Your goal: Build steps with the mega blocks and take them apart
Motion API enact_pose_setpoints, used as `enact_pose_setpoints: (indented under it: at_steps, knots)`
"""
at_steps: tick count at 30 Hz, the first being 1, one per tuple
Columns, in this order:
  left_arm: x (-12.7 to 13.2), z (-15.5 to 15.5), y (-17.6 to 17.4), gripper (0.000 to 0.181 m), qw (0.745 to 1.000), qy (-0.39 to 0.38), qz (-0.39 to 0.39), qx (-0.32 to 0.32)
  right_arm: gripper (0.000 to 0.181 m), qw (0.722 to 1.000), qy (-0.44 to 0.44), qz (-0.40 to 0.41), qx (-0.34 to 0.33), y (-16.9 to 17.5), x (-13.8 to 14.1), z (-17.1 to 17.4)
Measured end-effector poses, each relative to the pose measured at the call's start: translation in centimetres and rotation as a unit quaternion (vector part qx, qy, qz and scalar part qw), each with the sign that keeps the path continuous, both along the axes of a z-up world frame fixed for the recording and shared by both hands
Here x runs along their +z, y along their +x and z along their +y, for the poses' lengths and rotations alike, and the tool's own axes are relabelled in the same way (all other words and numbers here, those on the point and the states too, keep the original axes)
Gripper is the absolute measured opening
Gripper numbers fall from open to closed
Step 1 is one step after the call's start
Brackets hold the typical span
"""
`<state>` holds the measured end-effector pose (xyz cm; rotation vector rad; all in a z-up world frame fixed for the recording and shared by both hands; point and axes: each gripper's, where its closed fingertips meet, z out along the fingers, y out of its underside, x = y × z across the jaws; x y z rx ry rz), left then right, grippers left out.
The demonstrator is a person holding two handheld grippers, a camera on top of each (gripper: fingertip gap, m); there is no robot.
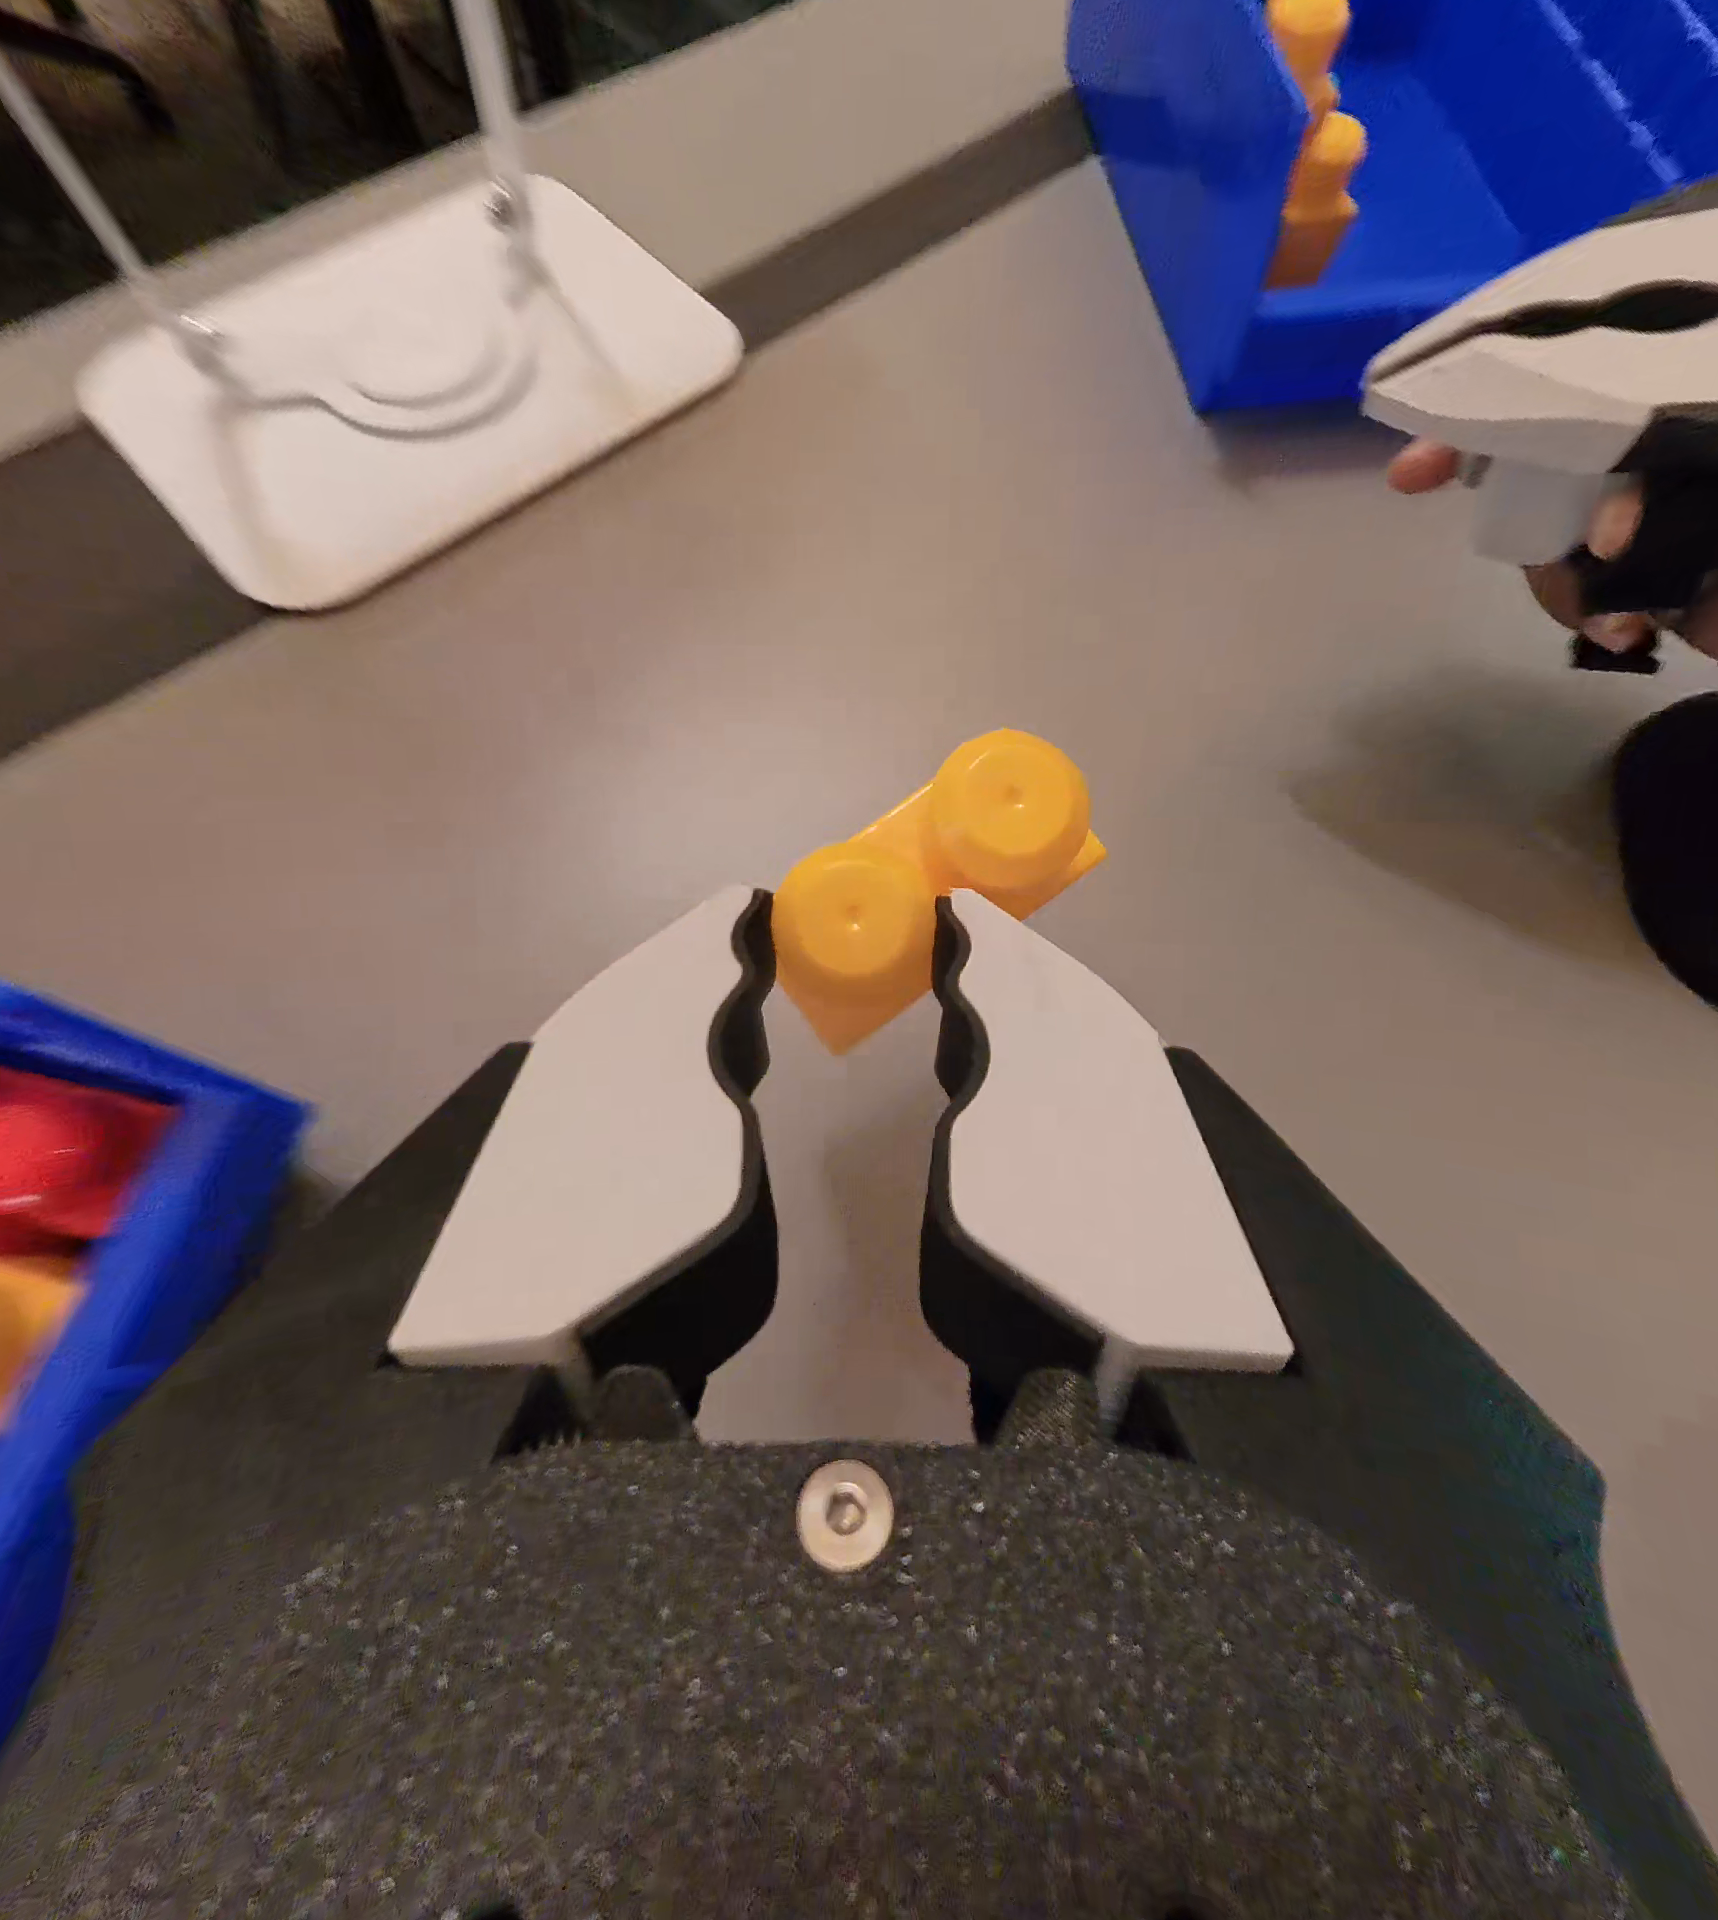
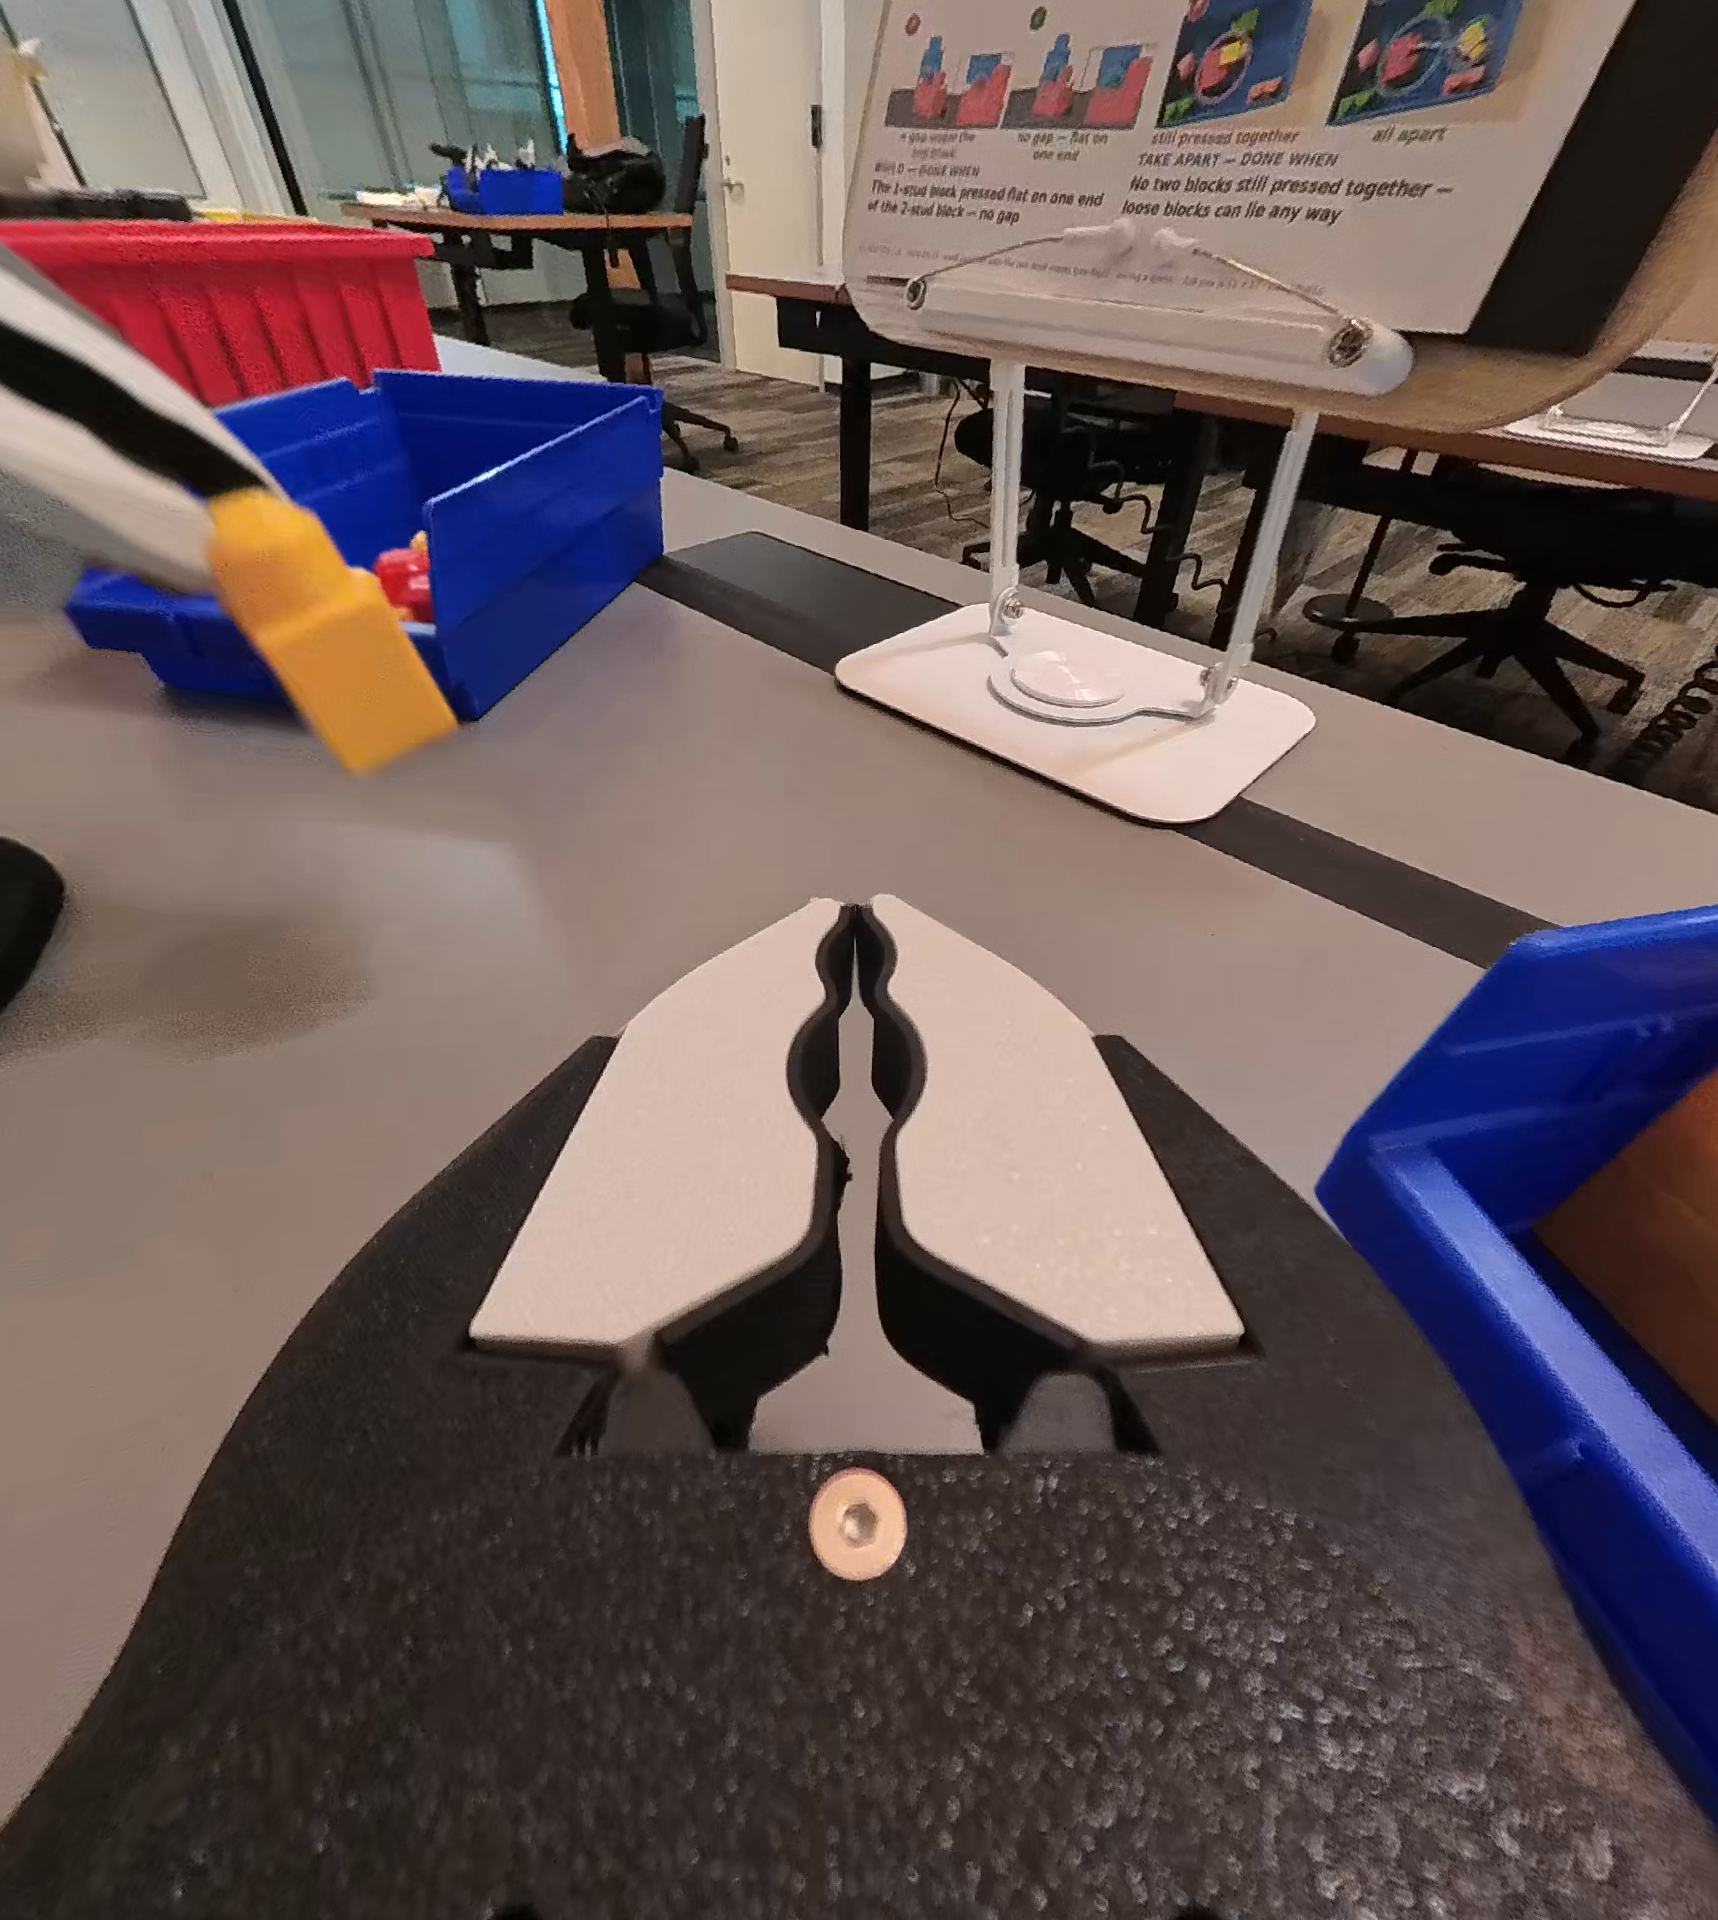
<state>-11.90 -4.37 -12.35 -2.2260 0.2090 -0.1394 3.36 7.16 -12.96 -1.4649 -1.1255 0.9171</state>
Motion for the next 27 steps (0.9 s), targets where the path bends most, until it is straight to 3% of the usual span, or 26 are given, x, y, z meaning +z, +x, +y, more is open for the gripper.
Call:
enact_pose_setpoints:
  at_steps: [5, 12, 23, 27]
  knots:
    - [-3.4, 0.5, 5.5, 0.029, 0.998, -0.027, -0.063, -0.017, 0.0, 1.0, 0.015, -0.011, 0.021, -0.4, -0.3, -1.0]
    - [-5.9, 1.5, 12.0, 0.03, 0.995, -0.056, -0.063, -0.051, 0.001, 1.0, 0.019, -0.011, 0.021, -0.3, -0.1, -0.9]
    - [-7.3, 0.8, 13.4, 0.029, 0.997, -0.065, -0.03, -0.034, 0.002, 1.0, 0.011, -0.019, 0.02, -0.3, -0.5, -0.8]
    - [-6.3, 0.7, 13.2, 0.049, 0.997, -0.046, -0.046, -0.033, 0.002, 1.0, 0.009, -0.019, 0.019, -0.2, -0.5, -0.8]
